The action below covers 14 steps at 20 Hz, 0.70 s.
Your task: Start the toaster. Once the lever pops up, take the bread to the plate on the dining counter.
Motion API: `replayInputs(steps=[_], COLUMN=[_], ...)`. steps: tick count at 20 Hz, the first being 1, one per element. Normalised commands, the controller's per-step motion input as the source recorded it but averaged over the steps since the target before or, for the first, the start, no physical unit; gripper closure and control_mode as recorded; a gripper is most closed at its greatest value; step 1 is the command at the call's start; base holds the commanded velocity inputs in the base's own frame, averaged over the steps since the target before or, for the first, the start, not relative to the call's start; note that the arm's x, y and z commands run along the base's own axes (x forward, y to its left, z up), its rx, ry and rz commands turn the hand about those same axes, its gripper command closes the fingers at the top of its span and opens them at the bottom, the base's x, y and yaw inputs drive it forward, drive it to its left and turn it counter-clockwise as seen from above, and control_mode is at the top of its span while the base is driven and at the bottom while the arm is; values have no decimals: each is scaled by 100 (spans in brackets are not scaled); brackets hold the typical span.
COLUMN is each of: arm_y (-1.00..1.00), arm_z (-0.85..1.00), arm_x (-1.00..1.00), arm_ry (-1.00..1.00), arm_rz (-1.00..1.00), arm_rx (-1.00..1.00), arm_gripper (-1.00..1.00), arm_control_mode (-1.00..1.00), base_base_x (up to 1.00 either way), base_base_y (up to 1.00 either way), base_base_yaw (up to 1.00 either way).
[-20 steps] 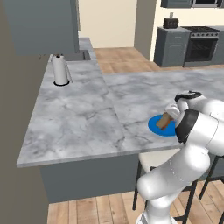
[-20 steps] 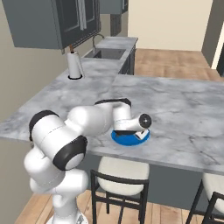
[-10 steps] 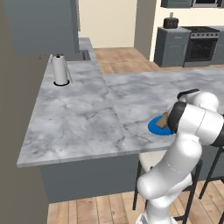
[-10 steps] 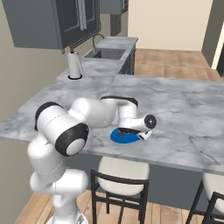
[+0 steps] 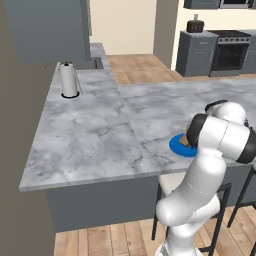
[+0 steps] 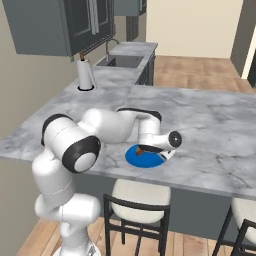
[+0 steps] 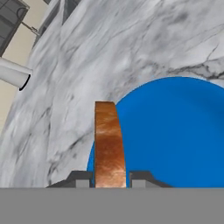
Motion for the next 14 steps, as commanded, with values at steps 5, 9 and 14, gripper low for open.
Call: replayInputs(steps=[5, 9, 14], arm_y=[0, 0, 0], arm_z=[0, 0, 5], arm_x=[0, -2, -21], arm_ry=[0, 0, 0], arm_rz=[0, 0, 0], arm_rx=[0, 0, -2], arm_gripper=[-100, -100, -100], arm_control_mode=[-100, -100, -100], base_base_x=[0, 0, 0], base_base_y=[0, 0, 0], base_base_yaw=[0, 0, 0])
